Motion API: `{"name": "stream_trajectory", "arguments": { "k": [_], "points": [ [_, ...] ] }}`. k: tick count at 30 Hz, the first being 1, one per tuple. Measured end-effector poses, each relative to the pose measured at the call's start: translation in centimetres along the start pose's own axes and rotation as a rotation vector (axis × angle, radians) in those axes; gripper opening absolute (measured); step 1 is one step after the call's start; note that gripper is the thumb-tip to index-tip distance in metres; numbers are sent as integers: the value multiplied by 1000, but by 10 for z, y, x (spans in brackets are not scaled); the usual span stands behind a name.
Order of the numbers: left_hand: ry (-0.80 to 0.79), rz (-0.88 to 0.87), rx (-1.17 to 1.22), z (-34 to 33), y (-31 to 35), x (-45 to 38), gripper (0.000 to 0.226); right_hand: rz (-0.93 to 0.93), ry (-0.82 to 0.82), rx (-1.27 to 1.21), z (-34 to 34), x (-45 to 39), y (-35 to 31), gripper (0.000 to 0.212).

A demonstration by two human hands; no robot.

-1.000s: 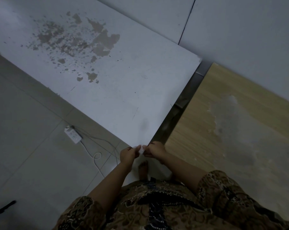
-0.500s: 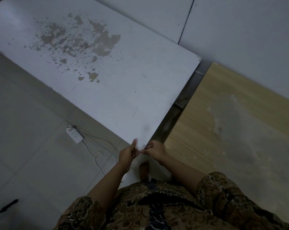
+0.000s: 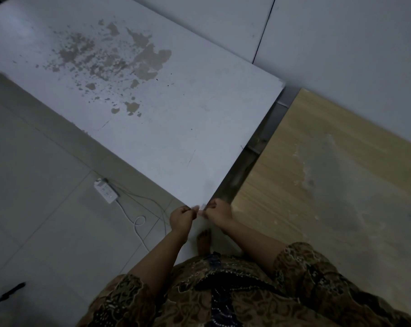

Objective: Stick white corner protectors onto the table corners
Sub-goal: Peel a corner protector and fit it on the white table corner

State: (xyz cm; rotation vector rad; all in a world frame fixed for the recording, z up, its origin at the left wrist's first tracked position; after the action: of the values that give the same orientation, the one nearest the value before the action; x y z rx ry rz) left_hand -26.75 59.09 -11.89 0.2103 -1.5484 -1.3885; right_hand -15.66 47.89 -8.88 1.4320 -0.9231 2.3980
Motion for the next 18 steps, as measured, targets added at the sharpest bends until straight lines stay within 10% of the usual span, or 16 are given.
{"name": "stream_trajectory", "arguments": {
  "k": [7, 18],
  "points": [
    [-89, 18, 126, -5, -1, 2, 20, -75, -292, -225, -13, -9, 9, 15],
    [-43, 39, 142, -2, -2, 4, 30, -98, -101, -147, -9, -18, 9, 28]
  ]
}}
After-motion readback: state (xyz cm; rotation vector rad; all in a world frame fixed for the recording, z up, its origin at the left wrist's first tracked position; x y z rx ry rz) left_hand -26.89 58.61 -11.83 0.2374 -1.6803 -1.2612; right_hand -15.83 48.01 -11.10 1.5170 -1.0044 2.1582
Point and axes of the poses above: each hand's wrist, its own x-axis away from the middle knuckle, its own z-axis out of the back of the hand, y = z × x, the point moved 10 cm from there along -x, towards the middle knuckle, and after that the axes turned 13 degrees about -z, right-handed, at the moved point
